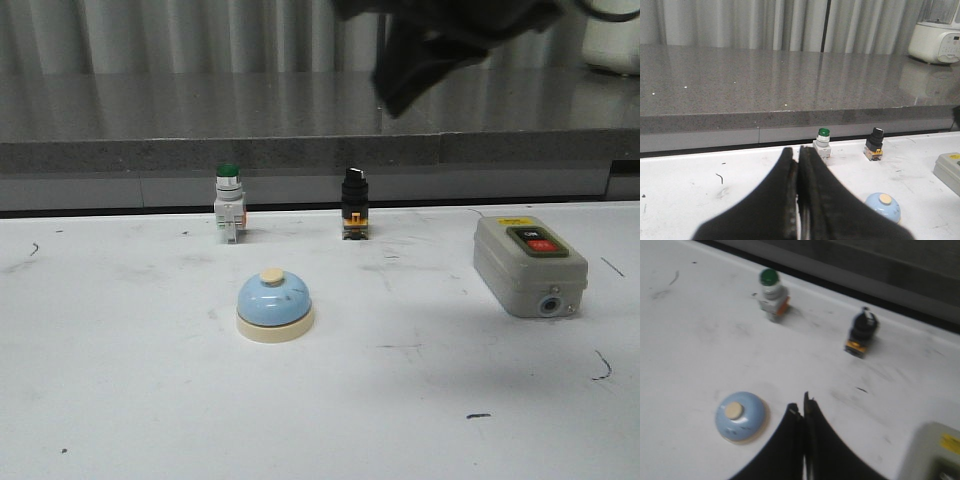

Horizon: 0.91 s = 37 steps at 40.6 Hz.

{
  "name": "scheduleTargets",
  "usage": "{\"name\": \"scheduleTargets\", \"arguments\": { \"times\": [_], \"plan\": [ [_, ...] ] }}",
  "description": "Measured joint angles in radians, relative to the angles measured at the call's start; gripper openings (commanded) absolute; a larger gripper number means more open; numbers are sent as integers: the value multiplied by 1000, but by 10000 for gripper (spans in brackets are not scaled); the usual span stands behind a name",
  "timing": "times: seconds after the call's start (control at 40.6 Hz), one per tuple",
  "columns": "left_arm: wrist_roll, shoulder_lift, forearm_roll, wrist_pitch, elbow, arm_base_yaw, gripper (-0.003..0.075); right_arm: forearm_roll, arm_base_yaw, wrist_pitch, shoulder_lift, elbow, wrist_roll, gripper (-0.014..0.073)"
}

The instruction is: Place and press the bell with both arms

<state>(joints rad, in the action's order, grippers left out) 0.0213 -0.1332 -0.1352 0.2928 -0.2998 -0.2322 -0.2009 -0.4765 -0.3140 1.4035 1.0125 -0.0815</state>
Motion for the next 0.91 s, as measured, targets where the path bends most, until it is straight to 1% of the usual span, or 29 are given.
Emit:
{"name": "scheduleTargets", "arguments": {
  "times": [0.221,0.32,0.418,0.615,0.763,0.91],
  "plan": [
    [0,0,0,0,0,0,-20,52,224,-13,-330,-257,0,-69],
    [0,0,0,0,0,0,-20,62,279,-18,-475,-349,0,-69],
    [0,0,0,0,0,0,-20,71,296,-18,-604,-438,0,-69],
    [0,0,0,0,0,0,-20,78,296,-19,-863,-588,0,-69],
    [0,0,0,0,0,0,-20,78,296,-22,-1014,-646,0,-69],
    [0,0,0,0,0,0,-20,78,296,-36,-1087,-656,0,-69]
  ]
}}
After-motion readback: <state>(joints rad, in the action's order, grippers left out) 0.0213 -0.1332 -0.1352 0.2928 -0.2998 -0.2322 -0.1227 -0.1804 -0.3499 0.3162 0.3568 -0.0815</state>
